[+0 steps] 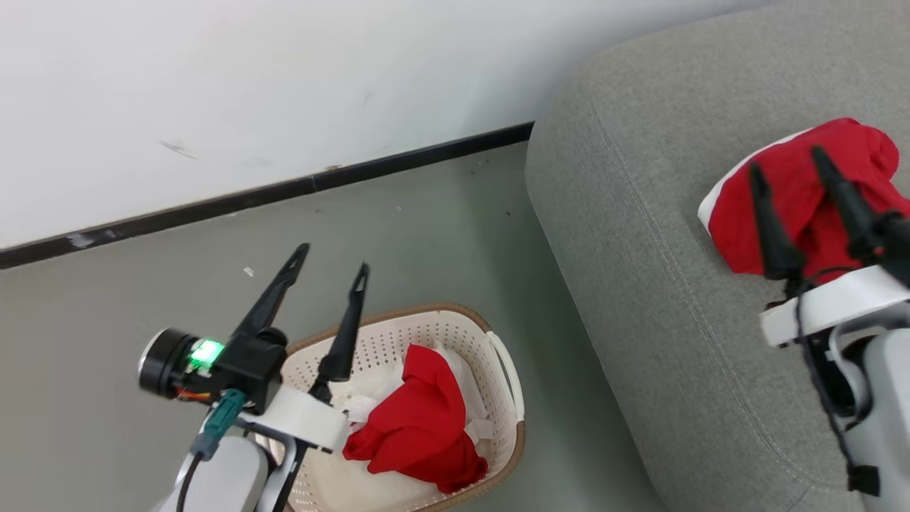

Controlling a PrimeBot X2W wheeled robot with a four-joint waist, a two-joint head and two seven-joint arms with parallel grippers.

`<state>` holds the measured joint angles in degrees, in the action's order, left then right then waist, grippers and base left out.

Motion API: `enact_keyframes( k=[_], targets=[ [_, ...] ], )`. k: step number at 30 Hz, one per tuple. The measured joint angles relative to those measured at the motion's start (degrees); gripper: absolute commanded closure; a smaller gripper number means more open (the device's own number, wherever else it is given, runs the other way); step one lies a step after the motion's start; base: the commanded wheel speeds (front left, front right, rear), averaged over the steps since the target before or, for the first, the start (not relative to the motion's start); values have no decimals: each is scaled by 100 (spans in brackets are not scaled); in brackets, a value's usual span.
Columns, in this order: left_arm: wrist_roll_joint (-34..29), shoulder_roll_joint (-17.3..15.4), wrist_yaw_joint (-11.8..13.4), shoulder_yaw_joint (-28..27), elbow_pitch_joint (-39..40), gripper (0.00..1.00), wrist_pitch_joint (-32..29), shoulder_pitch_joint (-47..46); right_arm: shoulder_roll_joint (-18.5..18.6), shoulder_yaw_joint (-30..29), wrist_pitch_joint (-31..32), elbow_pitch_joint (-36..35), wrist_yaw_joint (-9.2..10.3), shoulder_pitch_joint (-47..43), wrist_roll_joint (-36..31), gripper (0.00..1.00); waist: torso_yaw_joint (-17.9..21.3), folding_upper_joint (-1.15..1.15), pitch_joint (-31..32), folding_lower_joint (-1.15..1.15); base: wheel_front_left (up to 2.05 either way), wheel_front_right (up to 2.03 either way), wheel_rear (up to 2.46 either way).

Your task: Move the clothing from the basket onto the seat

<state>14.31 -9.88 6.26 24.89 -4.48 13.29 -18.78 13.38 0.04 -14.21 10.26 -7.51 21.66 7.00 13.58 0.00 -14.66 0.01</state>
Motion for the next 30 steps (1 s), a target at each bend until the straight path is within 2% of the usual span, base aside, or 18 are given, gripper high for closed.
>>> enact_keyframes(
  k=[8,15,30],
  targets=[
    [200,-98,369,-568,-52,0,76,513,-357,442,0,-45,0,-17,-180,0,-266,0,331,0,0,0,0],
    [391,-97,556,-895,-55,0,93,980,-531,467,0,-87,0,-242,-358,0,-516,0,621,0,0,0,0],
    [433,-137,669,-1289,59,0,100,1741,-972,179,0,-392,0,-1586,-713,0,-1035,0,1252,0,0,0,0]
  ],
)
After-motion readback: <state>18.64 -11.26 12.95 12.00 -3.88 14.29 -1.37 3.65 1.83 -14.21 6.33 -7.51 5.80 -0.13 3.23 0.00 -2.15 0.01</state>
